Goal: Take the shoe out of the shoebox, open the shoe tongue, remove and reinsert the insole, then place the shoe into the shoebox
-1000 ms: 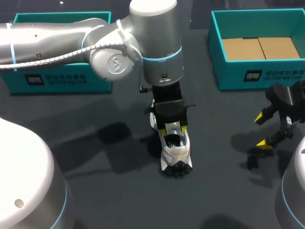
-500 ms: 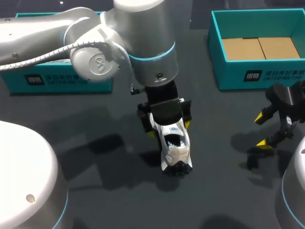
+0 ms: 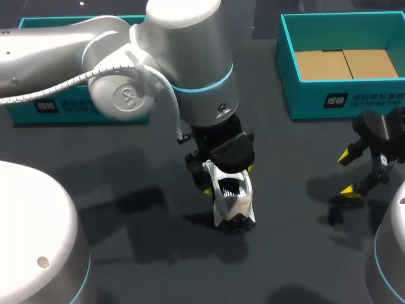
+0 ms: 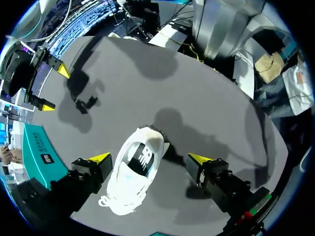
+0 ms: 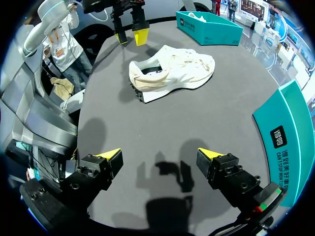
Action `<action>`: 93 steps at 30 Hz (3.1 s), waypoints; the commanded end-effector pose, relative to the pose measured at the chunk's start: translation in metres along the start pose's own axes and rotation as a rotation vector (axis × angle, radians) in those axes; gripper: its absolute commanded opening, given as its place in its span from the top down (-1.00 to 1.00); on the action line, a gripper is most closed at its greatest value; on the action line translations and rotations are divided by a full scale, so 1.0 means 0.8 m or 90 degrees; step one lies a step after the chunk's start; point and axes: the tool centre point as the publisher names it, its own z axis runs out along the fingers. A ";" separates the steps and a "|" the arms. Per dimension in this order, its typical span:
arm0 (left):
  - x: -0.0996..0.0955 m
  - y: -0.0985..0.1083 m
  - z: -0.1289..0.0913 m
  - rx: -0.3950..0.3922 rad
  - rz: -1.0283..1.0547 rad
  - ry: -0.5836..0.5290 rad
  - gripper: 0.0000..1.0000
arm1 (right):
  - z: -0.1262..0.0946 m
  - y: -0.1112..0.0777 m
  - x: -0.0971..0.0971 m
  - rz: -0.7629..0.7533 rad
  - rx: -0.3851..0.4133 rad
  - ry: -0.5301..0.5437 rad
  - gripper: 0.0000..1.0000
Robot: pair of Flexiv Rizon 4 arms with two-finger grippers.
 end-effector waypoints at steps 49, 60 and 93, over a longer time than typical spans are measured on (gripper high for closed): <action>0.010 -0.034 0.109 -0.140 -0.703 -0.002 -1.00 | 0.000 0.000 0.001 0.000 0.001 -0.001 -1.00; 0.012 -0.025 0.140 -0.138 -0.685 0.004 -1.00 | 0.000 0.000 0.001 0.000 0.001 -0.001 -1.00; 0.025 -0.029 0.159 -0.118 -0.683 0.000 0.15 | 0.000 0.000 0.001 0.000 0.001 -0.001 -1.00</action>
